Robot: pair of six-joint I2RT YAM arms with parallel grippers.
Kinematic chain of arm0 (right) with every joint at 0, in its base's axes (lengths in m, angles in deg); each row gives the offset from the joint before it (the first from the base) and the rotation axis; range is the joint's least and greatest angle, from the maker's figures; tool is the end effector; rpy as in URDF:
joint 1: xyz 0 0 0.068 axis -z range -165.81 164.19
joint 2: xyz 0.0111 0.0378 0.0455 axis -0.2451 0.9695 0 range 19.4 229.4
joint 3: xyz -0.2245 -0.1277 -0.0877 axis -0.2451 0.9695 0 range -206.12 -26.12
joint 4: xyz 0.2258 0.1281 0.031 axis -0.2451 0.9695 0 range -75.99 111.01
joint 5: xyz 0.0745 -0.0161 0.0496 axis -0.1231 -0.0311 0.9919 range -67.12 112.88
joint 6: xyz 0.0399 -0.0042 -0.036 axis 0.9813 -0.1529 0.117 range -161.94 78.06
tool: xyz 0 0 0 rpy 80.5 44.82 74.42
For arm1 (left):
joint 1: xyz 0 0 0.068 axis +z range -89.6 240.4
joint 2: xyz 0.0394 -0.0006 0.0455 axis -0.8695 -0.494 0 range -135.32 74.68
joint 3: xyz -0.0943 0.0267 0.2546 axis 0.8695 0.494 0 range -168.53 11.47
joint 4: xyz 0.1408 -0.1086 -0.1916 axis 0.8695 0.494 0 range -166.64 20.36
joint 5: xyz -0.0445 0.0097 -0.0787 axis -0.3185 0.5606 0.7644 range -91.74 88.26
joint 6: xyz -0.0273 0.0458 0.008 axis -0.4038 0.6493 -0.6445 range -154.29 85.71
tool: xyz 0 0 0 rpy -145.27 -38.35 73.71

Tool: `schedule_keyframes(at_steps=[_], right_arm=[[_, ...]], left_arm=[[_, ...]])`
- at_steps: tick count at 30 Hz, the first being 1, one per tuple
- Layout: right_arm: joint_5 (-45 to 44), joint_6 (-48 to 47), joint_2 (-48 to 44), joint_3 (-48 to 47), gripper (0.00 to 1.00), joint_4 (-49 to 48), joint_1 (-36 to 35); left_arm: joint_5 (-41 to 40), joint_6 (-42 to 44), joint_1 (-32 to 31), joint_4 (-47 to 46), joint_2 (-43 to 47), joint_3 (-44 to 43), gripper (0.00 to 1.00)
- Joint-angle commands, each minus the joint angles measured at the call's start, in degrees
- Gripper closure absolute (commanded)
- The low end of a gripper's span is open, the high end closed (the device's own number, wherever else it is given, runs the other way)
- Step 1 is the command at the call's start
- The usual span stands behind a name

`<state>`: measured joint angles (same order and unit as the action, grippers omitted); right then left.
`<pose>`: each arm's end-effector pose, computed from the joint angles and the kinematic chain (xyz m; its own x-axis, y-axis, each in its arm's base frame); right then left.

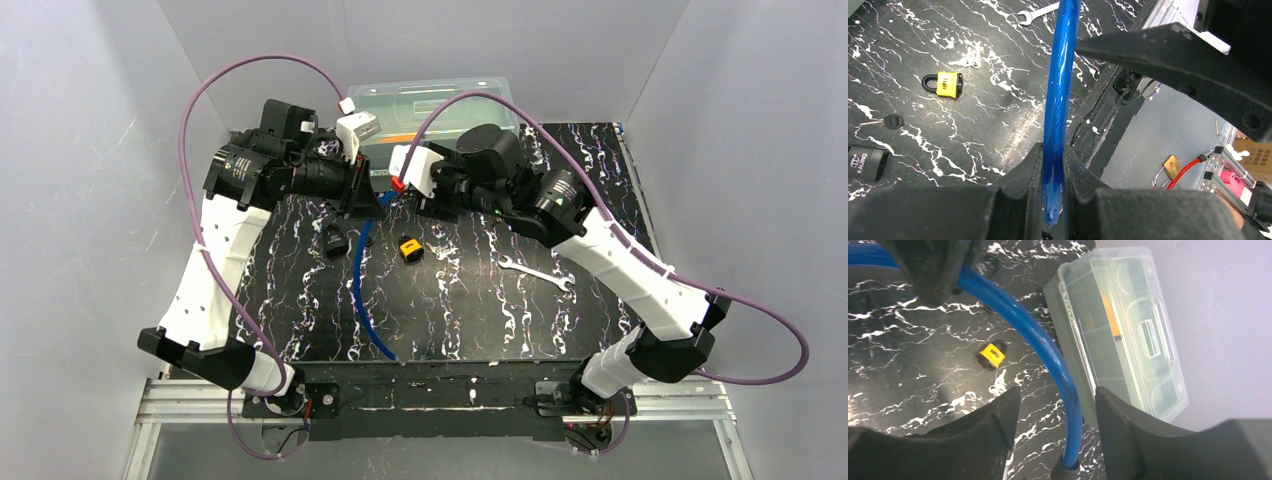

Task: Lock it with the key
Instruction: Pick up the lock from the center of the board.

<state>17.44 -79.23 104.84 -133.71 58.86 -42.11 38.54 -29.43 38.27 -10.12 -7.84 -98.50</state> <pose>0.1715 0.2513 0.4824 0.3021 -0.6341 -0.7118 -0.7500 0.3027 -0.5880 0.2265 -0.1169 0.4777 -0.5180 0.2803 -0.8081 0.7991 0.4957 -0.3403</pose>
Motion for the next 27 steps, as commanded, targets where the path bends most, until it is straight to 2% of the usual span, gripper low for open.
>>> schedule_keyframes(at_steps=[1,6,12,16,20,25,27], right_arm=[[-7.26,-2.63,0.26,-0.26,0.4,-4.69,-0.39],[-8.46,-3.22,-1.23,3.26,0.46,-5.24,-0.39],[-9.87,-2.6,-1.94,5.86,0.48,-6.05,-0.39],[-10.48,-1.54,-1.72,5.78,0.64,-6.92,-0.39],[-13.86,0.8,-1.92,6.31,0.99,-9.69,-0.12],[-12.28,9.69,-2.6,5.49,0.99,-13.47,5.15],[-7.61,16.78,-3.19,4.51,0.99,-15.63,10.73]], left_arm=[[2.79,-0.58,-0.32,-0.34,0.74,-0.37,1.0],[2.64,0.65,-0.33,-0.18,1.41,-0.6,1.0],[4.17,1.6,-0.31,0.01,1.77,-0.48,1.0],[4.14,1.69,-0.33,0.01,1.85,-0.59,1.0],[3.52,1.77,-0.34,-0.03,1.93,-1.21,1.0],[3.39,-0.43,-0.35,-4.59,3.59,0.22,1.0],[2.96,-2.42,-0.33,-9.22,5.96,2.92,0.9]])
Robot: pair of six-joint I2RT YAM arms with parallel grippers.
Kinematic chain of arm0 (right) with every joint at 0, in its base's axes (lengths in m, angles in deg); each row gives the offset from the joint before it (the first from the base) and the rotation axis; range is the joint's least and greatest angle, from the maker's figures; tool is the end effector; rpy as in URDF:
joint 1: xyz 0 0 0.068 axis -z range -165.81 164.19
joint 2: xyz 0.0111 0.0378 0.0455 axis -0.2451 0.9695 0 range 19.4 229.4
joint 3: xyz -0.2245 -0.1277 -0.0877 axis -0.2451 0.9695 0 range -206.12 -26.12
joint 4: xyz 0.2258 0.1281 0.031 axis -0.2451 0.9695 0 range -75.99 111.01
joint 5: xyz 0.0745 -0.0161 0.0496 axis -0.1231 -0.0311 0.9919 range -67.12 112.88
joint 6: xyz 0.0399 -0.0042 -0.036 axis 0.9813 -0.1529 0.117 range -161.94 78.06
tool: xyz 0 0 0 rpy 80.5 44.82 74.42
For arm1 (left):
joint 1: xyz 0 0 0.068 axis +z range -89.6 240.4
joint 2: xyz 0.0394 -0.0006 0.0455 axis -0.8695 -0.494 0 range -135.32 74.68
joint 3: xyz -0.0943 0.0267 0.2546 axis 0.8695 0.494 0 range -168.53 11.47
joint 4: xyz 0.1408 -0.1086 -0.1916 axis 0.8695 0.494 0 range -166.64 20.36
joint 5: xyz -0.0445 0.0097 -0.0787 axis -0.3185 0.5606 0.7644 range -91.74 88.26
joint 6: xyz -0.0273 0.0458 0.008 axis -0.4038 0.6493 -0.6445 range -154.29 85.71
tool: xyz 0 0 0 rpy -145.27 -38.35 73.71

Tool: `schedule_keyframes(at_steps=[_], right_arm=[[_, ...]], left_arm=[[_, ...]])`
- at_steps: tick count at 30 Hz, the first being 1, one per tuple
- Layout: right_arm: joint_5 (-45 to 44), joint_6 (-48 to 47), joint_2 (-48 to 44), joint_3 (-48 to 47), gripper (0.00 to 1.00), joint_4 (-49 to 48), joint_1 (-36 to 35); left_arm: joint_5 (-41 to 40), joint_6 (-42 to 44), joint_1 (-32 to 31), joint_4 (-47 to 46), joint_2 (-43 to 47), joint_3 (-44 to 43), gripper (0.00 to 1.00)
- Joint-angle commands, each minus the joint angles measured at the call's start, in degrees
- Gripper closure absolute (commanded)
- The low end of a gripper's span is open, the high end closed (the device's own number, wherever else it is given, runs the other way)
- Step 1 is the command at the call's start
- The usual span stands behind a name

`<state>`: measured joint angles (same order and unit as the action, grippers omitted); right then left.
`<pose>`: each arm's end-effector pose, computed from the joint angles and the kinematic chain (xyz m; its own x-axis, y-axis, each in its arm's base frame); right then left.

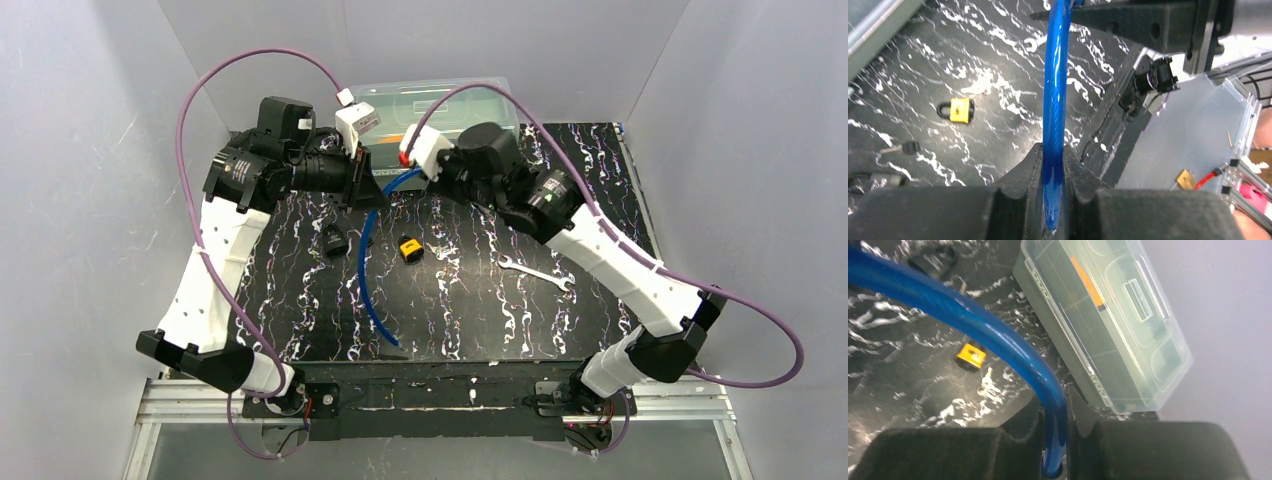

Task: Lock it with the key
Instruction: Pick up the lock from the center of the board.

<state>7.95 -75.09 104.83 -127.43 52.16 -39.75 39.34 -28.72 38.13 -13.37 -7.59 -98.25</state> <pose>0.1948 0.2521 0.4604 0.1637 -0.6729 -0.7214 -0.6585 0.4700 -0.5878 0.2280 -0.1186 0.4823 -0.4635 0.2688 -0.8444 0.8276 0.4718 -0.3041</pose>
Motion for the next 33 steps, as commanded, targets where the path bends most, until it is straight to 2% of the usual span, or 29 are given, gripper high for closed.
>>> schedule_keyframes(at_steps=[1,5,12,17,23,25,28,29,33], right_arm=[[5.46,16.02,-3.68,-1.91,0.99,-10.1,11.79],[17.75,25.41,-6.24,-1.03,0.99,-14.49,21.16],[25.27,36.47,-9.33,0.89,0.99,-20.57,27.22],[27.55,39.05,-11.33,2.44,0.99,-23.86,28.34],[28.72,39.51,-12.97,3.43,0.99,-24.54,28.72],[29.84,40.26,-13.65,4.1,0.99,-25.06,28.8],[31.39,41.83,-13.97,4.12,0.99,-25.09,28.81],[31.95,42.35,-14.09,4.11,0.99,-25.0,28.81],[33.57,44.49,-14.69,4.93,0.99,-24.7,28.81]], left_arm=[[1.72,-4.22,-0.16,-8.57,6.87,4.16,0.85],[0.76,-7.57,-0.21,-15.1,10.35,8.01,0.66],[-1.73,-7.88,-0.08,-18.74,13.93,13.4,0.35],[-5.39,-6.48,0.99,-22.09,17.3,16.35,0.29],[-2.94,-2.96,7.86,-22.18,21.98,16.41,0.2],[-0.1,-1.91,11.48,-22.62,23.8,18.54,0.16],[1.2,-0.02,13.26,-22.47,25.05,22.4,0.15],[2.66,0.75,13.29,-22.07,25.17,23.36,0.15],[18.74,2.56,13.24,-22.21,25.97,27.9,0.14]])
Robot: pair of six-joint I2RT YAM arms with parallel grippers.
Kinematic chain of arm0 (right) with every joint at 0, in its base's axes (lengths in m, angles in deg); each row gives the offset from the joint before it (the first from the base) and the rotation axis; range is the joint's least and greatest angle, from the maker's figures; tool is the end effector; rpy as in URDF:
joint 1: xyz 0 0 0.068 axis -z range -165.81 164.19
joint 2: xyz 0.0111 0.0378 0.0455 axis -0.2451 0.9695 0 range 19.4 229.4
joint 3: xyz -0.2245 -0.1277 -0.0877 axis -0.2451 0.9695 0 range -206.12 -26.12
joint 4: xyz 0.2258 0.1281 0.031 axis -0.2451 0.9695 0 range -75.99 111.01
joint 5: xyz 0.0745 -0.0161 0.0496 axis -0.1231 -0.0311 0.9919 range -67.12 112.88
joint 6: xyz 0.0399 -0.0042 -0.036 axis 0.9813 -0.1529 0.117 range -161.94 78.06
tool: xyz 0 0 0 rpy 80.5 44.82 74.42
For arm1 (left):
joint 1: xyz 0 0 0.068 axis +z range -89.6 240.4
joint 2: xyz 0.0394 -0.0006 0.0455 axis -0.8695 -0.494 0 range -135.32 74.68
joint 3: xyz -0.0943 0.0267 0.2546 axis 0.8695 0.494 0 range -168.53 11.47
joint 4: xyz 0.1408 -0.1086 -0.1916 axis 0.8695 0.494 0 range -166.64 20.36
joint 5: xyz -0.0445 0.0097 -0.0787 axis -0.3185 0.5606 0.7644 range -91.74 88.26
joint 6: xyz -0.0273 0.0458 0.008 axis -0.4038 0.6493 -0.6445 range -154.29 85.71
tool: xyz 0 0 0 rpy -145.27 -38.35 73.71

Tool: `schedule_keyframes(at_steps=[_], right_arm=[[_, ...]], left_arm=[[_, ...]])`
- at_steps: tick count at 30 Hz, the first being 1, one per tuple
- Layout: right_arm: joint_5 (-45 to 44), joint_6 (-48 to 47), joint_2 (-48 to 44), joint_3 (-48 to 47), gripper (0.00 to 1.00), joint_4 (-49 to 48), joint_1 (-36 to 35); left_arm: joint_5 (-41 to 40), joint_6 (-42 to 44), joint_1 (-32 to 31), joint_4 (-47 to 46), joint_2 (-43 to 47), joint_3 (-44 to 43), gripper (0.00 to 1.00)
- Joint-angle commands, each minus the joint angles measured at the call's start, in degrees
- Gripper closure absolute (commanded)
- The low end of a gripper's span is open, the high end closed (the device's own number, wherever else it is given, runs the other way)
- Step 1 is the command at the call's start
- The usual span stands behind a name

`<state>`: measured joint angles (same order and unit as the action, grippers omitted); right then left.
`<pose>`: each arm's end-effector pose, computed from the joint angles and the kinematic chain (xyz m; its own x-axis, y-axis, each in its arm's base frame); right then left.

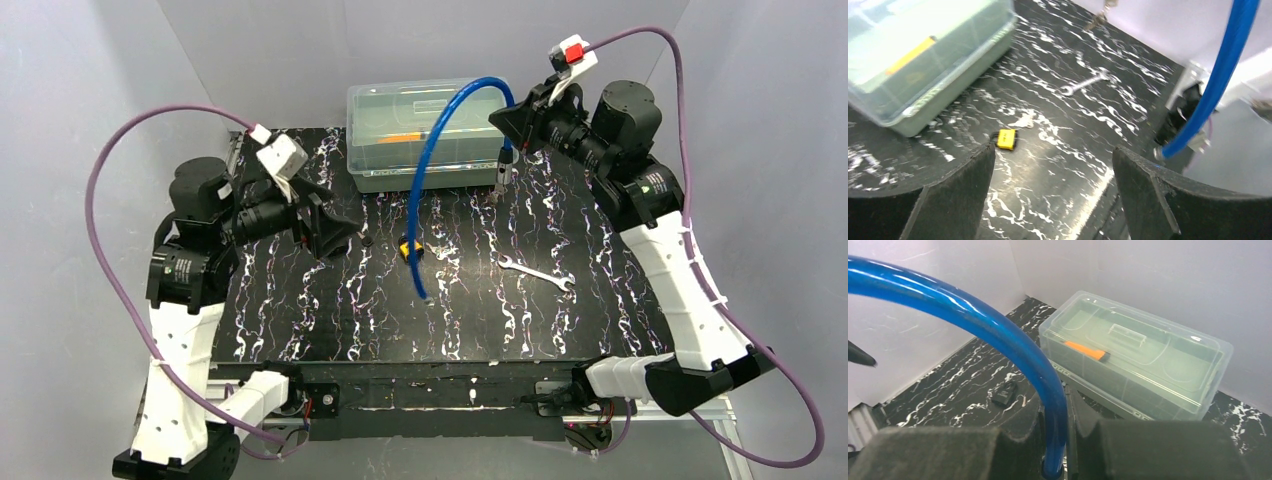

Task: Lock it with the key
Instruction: Pick up the lock from the center of the board.

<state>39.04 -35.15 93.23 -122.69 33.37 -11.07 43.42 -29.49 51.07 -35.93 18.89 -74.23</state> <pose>0.2283 0.1188 0.5235 -0.0251 0.1137 -0.9932 -0.6629 0.7418 0.1016 0.1452 -0.0494 0.4874 -0.1172 0.0790 -0.9900 0.8142 0.5784 -0.0503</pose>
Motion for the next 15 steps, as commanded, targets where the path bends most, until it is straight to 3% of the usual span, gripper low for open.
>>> schedule_keyframes(at_steps=[1,7,12,15], right_arm=[[2.82,5.17,-3.25,0.53,0.99,-5.88,0.12],[5.18,7.14,-4.14,3.16,0.99,-6.71,0.21],[8.83,10.81,-4.35,6.1,0.99,-9.57,0.21],[10.84,13.01,-4.39,7.51,0.99,-11.51,0.29]], left_arm=[[17.19,3.42,0.18,0.1,-0.17,4.96,0.14],[22.1,0.16,-2.85,-3.11,2.65,10.44,0.11],[12.02,-2.68,-12.99,-6.76,3.13,14.08,0.11],[10.05,-4.35,-13.67,-10.45,1.13,14.27,0.21]])
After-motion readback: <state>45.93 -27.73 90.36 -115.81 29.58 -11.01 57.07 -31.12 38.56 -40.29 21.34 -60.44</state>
